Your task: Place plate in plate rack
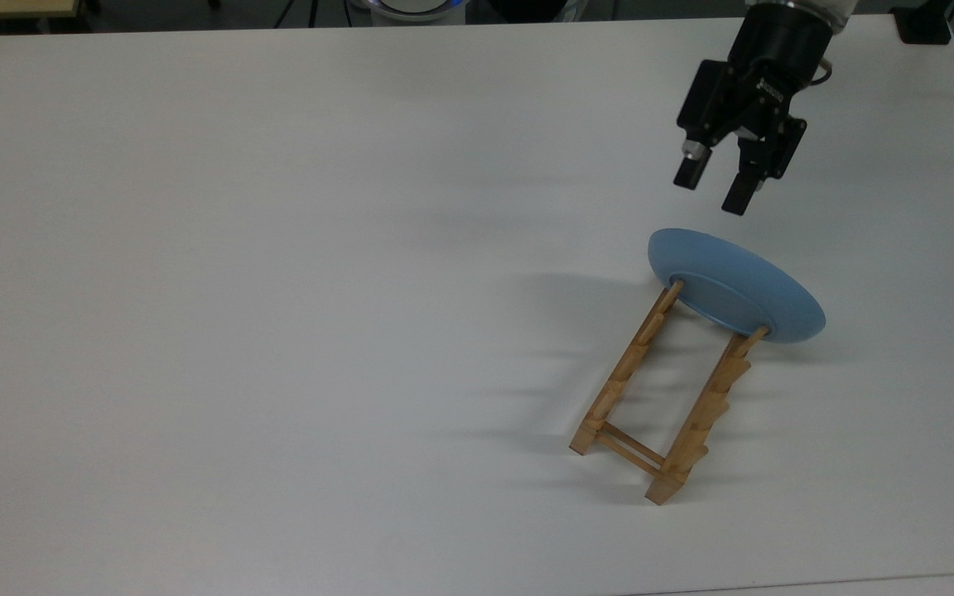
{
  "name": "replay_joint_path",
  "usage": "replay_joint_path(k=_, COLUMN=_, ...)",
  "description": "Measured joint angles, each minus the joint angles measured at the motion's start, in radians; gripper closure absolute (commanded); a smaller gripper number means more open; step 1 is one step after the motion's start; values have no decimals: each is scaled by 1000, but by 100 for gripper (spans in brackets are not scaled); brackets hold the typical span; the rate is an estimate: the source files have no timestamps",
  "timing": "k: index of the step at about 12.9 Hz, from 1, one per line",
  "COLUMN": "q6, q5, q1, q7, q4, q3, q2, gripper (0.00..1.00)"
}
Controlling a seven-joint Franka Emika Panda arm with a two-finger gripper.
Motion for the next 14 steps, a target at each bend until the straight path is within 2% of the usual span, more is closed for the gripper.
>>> replay_joint_path(k=5, q6=-17, q5=454, q1=-111, q7=-6, q4=21, q3=-4, q2=-152, gripper=0)
replay_joint_path(k=8, q6=-120, q5=718, q1=-198, q7=-38, q4=22, q3=-16, q2=-262, gripper=0)
replay_joint_path(k=9, q6=-154, q5=780, q1=-209, q7=-49, q4=23, q3=-31, q2=-287, gripper=0)
replay_joint_path(k=10, q6=-196, q5=848, q1=-211, q7=-68, q4=23, q3=-62, q2=-311, gripper=0)
replay_joint_path(k=11, q6=-248, q5=937, q1=-212, q7=-110, q4=23, q3=-115, q2=-340, gripper=0)
replay_joint_path(k=13, q6=-295, q5=1055, q1=-213, q7=-159, q4=24, q3=-199, q2=-367, gripper=0)
replay_joint_path(k=14, q6=-320, q5=1137, q1=-214, q7=-202, q4=30, q3=-276, q2=-381, gripper=0)
